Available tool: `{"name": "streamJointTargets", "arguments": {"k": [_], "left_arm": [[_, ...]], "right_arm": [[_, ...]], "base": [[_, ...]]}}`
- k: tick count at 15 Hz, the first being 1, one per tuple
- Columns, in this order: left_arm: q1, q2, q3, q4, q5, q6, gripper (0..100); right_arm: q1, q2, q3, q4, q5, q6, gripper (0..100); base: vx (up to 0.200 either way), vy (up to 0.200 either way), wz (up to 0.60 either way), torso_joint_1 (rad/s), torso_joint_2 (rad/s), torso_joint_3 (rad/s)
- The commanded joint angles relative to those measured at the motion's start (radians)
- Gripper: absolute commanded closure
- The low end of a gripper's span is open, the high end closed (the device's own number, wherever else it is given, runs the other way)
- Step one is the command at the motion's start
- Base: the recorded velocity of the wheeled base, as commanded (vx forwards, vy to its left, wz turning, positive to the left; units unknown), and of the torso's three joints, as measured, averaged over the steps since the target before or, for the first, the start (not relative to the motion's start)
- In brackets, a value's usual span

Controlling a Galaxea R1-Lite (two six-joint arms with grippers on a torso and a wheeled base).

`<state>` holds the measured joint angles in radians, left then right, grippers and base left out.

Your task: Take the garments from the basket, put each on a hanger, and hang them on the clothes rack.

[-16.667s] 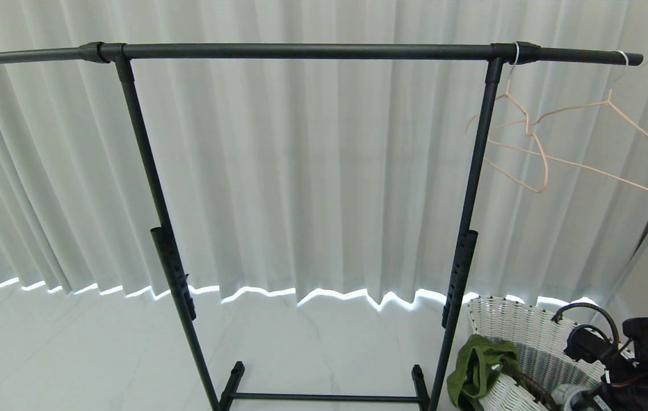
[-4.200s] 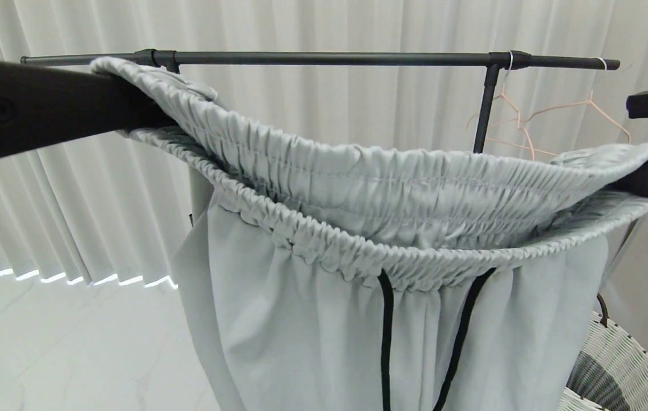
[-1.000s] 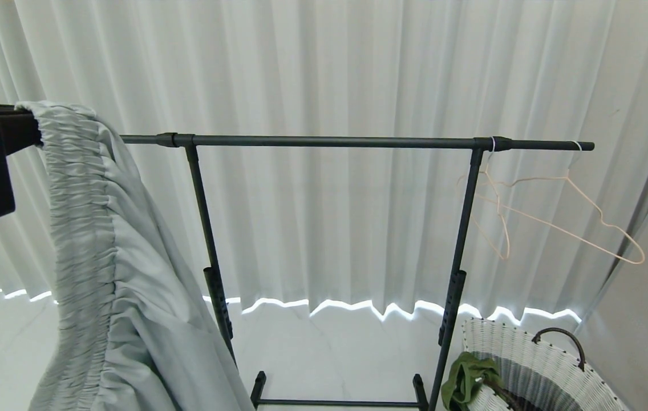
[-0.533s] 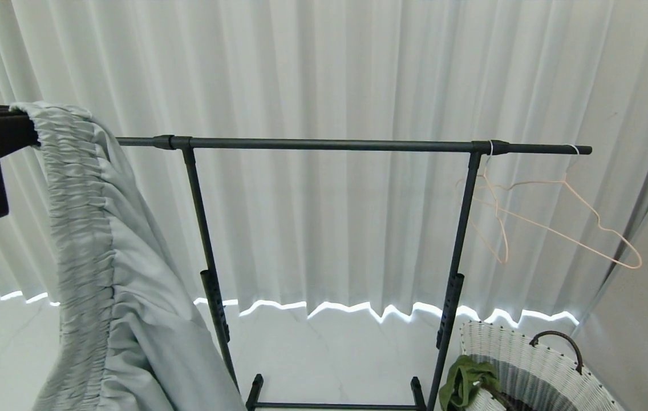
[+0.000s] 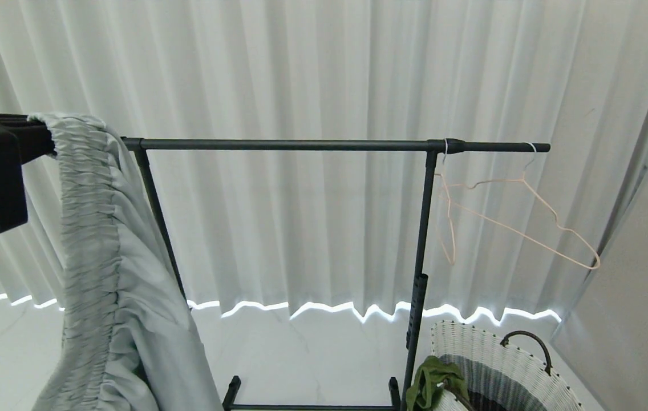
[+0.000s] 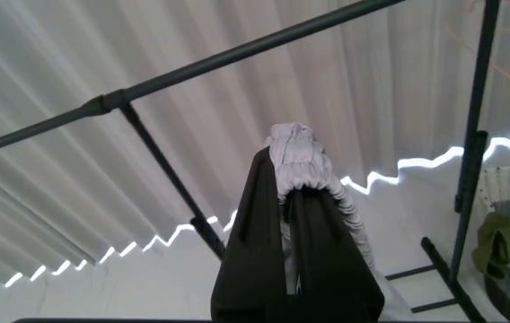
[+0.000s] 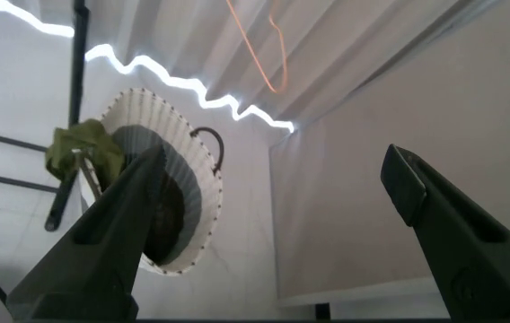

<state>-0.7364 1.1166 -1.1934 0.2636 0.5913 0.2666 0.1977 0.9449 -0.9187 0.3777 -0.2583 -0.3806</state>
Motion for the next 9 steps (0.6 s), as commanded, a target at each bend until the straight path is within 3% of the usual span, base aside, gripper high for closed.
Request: {"name": "streamJointTargets", "arguments": {"k": [1, 5, 9], "left_arm": [[0.0, -0.001, 0.015, 0.0, 0.001, 0.0, 100], [0.0, -0.001, 0.014, 0.0, 0.002, 0.002, 100], [0.012, 0.011, 0.015, 0.0, 0.002, 0.0, 100]], "right_arm": [[0.0, 0.002, 0.0, 0.0, 0.001, 0.0, 0], [-0.03, 0.008, 0.001, 0.0, 0.001, 0.0, 0], [-0.055, 0.031, 0.001, 0.0, 0.001, 0.0, 0]], "base": [[0.0, 0.0, 0.0, 0.0, 0.0, 0.0], [0.0, 0.0, 0.0, 0.0, 0.0, 0.0], [0.2, 0.0, 0.0, -0.006, 0.0, 0.0]]}}
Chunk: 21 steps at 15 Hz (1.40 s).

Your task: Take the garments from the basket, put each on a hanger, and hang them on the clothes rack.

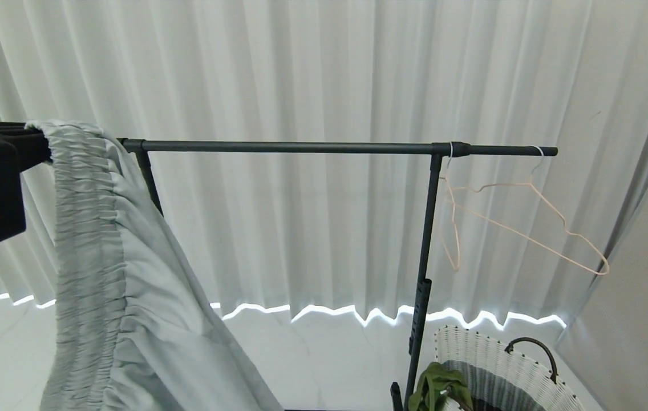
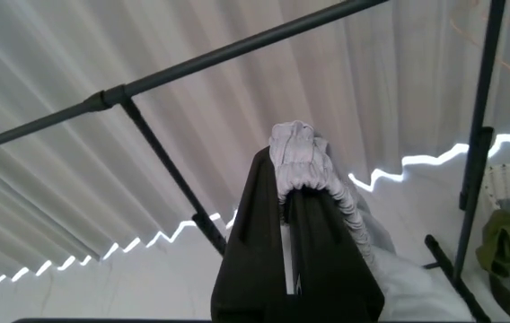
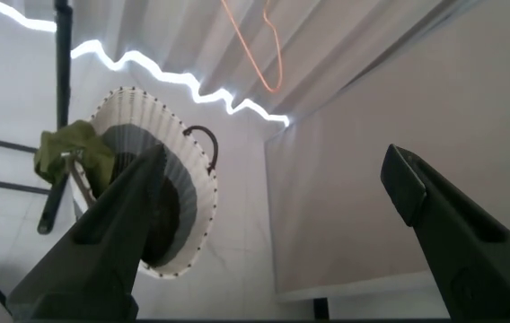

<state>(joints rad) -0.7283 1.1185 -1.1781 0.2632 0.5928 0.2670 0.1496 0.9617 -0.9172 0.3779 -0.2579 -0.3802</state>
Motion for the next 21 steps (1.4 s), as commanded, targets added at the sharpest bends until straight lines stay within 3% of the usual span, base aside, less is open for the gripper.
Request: {"name": "streamJointTargets", "arguments": {"k": [1, 7, 11, 14, 21], "left_arm": [[0.004, 0.01, 0.0, 0.001, 0.001, 0.0, 100], [0.004, 0.014, 0.003, 0.001, 0.001, 0.0, 100], [0.01, 0.023, 0.011, 0.001, 0.001, -0.002, 100], [0.026, 0.021, 0.043, 0.001, 0.001, -0.002, 100], [0.058, 0.021, 0.069, 0.001, 0.002, -0.009, 100]], "right_arm": [[-0.01, 0.019, 0.0, -0.001, 0.0, 0.0, 0], [-0.056, 0.065, 0.001, -0.001, 0.006, 0.007, 0], [-0.113, 0.098, 0.023, -0.002, 0.075, 0.015, 0], [-0.166, 0.143, 0.037, -0.025, 0.132, 0.02, 0], [-0.363, 0.508, 0.041, -0.347, 0.252, -0.022, 0]], "base": [[0.2, 0.0, 0.0, 0.002, 0.01, 0.002], [0.2, 0.0, 0.0, 0.004, 0.0, -0.002], [0.2, 0.0, 0.0, 0.001, 0.0, 0.004], [0.0, 0.0, 0.0, 0.0, 0.0, 0.0], [0.0, 0.0, 0.0, 0.0, 0.0, 0.0]]}}
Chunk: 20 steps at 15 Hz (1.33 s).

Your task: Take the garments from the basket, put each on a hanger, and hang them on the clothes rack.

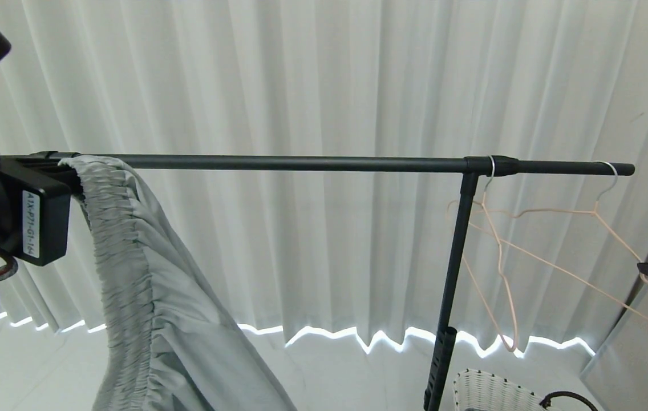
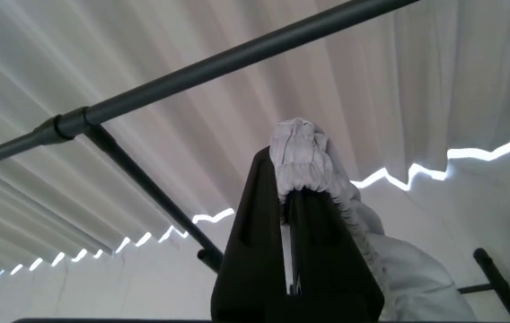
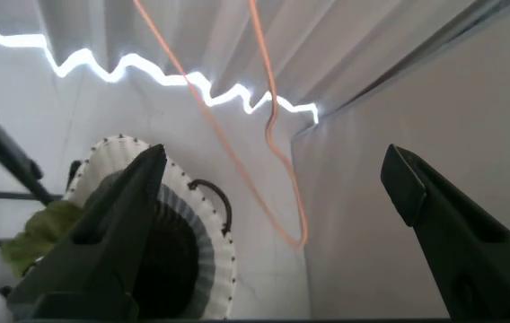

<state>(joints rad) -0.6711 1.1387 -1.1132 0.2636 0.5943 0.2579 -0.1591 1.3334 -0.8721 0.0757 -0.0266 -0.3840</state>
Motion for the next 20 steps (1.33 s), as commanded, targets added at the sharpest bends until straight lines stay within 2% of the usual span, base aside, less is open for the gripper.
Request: {"name": "streamJointTargets", "arguments": {"k": [1, 3, 7, 12, 14, 16, 20], "left_arm": [[0.001, -0.005, 0.013, 0.0, 0.001, -0.002, 100], [0.001, -0.019, 0.026, 0.0, 0.001, -0.002, 100], [0.016, -0.033, 0.029, 0.0, 0.001, -0.003, 100], [0.016, -0.037, 0.026, 0.0, 0.001, -0.002, 100], [0.016, -0.037, 0.026, 0.0, 0.001, -0.002, 100], [0.015, -0.04, 0.024, 0.0, -0.001, -0.002, 100], [0.016, -0.042, 0.023, -0.006, -0.001, -0.002, 100]], "right_arm": [[-0.091, 0.188, -0.004, -0.085, 0.043, -0.053, 0], [-0.149, 0.273, -0.005, -0.162, 0.086, -0.121, 0], [-0.178, 0.386, -0.016, -0.254, 0.154, -0.124, 0], [-0.18, 0.415, -0.016, -0.271, 0.298, -0.122, 0], [-0.18, 0.417, -0.013, -0.271, 0.333, -0.121, 0], [-0.177, 0.411, -0.002, -0.271, 0.412, -0.121, 0], [-0.155, 0.394, 0.007, -0.269, 0.438, -0.119, 0]], "base": [[0.0, 0.0, 0.0, 0.0, 0.0, 0.0], [0.0, 0.0, 0.0, 0.0, 0.0, 0.0], [0.0, 0.0, 0.0, 0.0, 0.0, 0.0], [0.0, 0.0, 0.0, 0.0, 0.0, 0.0], [0.0, 0.0, 0.0, 0.0, 0.0, 0.0], [0.0, 0.0, 0.0, 0.0, 0.0, 0.0], [0.0, 0.0, 0.0, 0.0, 0.0, 0.0]]}}
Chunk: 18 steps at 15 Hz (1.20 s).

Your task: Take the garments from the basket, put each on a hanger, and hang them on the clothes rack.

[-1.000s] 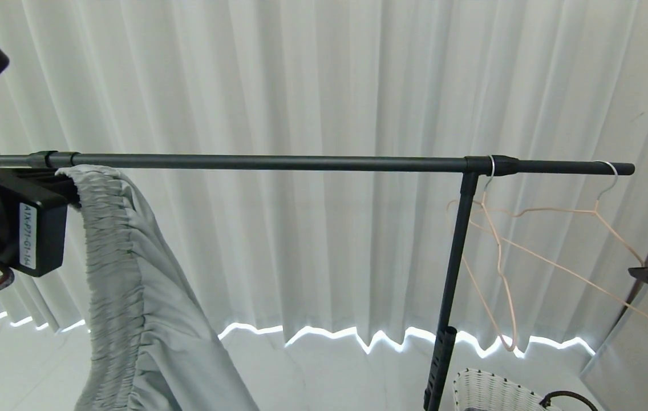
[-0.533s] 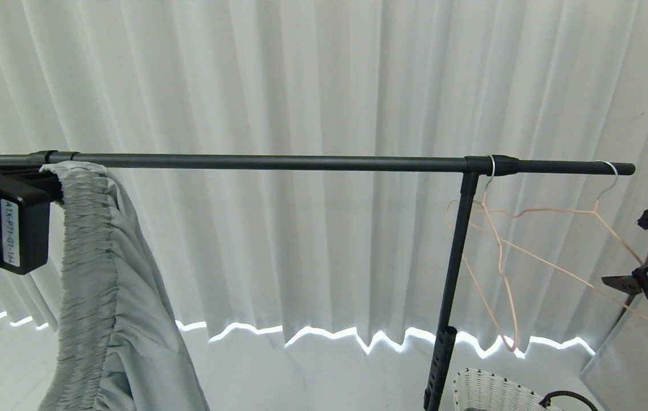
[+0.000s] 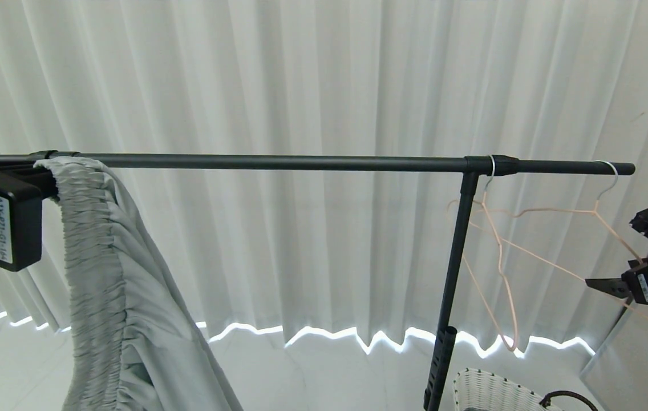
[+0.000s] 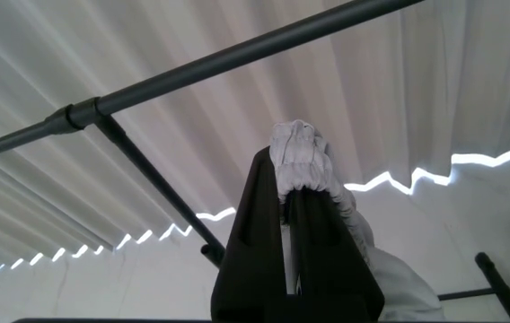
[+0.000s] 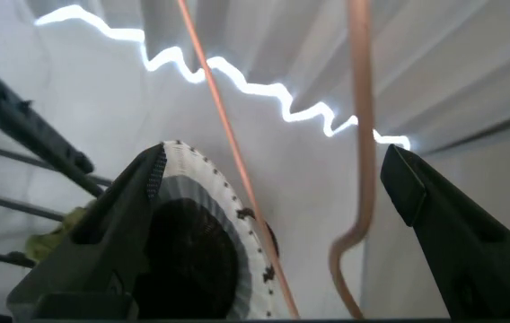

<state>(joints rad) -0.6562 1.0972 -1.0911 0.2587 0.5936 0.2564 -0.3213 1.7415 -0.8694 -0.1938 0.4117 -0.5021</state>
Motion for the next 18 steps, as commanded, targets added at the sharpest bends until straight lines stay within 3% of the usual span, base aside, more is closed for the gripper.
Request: {"name": "streamJointTargets", "arguments": {"k": [1, 13, 16, 17, 18], "left_arm": [[0.0, 0.0, 0.002, -0.004, 0.0, 0.0, 100], [0.0, -0.002, 0.005, -0.01, 0.0, 0.0, 100], [0.0, 0.0, 0.005, -0.01, 0.0, 0.0, 100], [0.0, 0.0, 0.005, -0.01, 0.0, 0.0, 100], [0.0, 0.0, 0.005, -0.01, 0.0, 0.0, 100]], "right_arm": [[0.008, -0.017, 0.007, 0.001, 0.007, 0.001, 0], [0.067, -0.083, 0.044, -0.001, 0.027, 0.051, 0], [0.07, -0.079, 0.026, 0.001, -0.074, 0.136, 0], [0.07, -0.079, 0.026, 0.001, -0.074, 0.136, 0], [0.094, -0.057, -0.013, 0.008, -0.148, 0.241, 0]], "base": [[0.0, 0.0, 0.0, 0.0, 0.0, 0.0], [0.0, 0.0, 0.0, 0.0, 0.0, 0.0], [0.0, 0.0, 0.0, 0.0, 0.0, 0.0], [0.0, 0.0, 0.0, 0.0, 0.0, 0.0], [0.0, 0.0, 0.0, 0.0, 0.0, 0.0]]}}
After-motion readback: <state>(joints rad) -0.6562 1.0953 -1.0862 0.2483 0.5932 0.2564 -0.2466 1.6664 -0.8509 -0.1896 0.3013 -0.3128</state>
